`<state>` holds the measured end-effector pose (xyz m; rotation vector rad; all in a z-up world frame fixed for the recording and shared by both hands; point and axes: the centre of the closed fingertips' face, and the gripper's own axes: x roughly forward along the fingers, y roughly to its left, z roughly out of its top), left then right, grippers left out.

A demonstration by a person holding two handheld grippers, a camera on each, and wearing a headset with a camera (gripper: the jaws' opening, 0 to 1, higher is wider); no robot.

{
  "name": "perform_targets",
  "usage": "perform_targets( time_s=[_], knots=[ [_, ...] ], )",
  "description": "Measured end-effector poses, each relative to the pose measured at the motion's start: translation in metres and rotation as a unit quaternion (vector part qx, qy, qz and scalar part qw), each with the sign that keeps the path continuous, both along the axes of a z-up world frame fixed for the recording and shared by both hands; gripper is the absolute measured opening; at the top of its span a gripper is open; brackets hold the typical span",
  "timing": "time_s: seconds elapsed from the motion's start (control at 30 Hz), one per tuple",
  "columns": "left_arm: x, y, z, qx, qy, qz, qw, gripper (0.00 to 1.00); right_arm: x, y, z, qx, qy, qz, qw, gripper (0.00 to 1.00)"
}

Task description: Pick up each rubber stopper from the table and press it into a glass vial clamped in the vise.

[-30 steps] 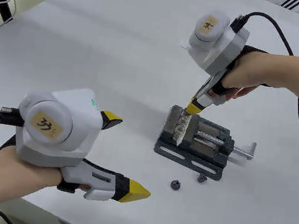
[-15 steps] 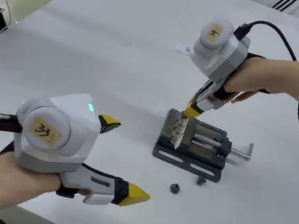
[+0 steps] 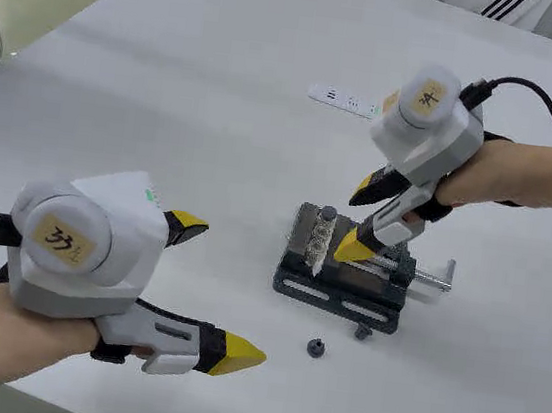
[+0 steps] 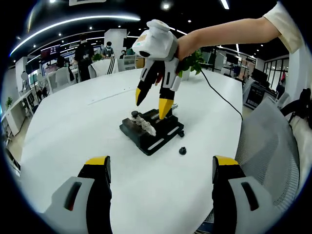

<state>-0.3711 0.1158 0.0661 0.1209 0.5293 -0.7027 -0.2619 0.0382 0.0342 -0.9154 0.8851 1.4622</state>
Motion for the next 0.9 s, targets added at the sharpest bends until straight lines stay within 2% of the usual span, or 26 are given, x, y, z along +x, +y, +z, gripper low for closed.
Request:
perform_targets(
  time_s=[0.17, 0.23, 0.43, 0.63, 0.77, 0.87, 0.9],
  knots=[
    [-0.002, 0.0, 0.002, -0.001, -0.001, -0.002, 1.0, 0.85, -0.014, -0.013, -0.002, 0.016, -0.009, -0.011, 0.9998, 0.69],
    [-0.002, 0.0, 0.003, -0.002, -0.002, -0.001, 1.0, 0.85, -0.015, -0.018, -0.004, 0.02, -0.011, -0.018, 0.9996, 0.7],
    [-0.003, -0.001, 0.006, -0.01, -0.002, 0.004, 0.9999, 0.84, -0.035, -0.031, -0.003, 0.039, -0.018, -0.029, 0.9986, 0.68],
    [-0.005, -0.002, 0.007, -0.009, -0.002, 0.003, 1.0, 0.84, -0.05, -0.045, -0.009, 0.055, -0.021, -0.057, 0.9966, 0.65],
    [-0.006, -0.003, 0.008, -0.007, -0.003, 0.002, 1.0, 0.83, -0.055, -0.054, -0.013, 0.064, -0.039, -0.076, 0.9942, 0.58],
    [-0.006, -0.003, 0.008, -0.01, -0.003, 0.003, 0.9999, 0.83, -0.061, -0.057, -0.017, 0.079, -0.039, -0.092, 0.9918, 0.54],
    [-0.007, -0.004, 0.008, -0.009, -0.002, 0.003, 1.0, 0.83, -0.062, -0.06, -0.019, 0.081, -0.046, -0.098, 0.9908, 0.52]
  ],
)
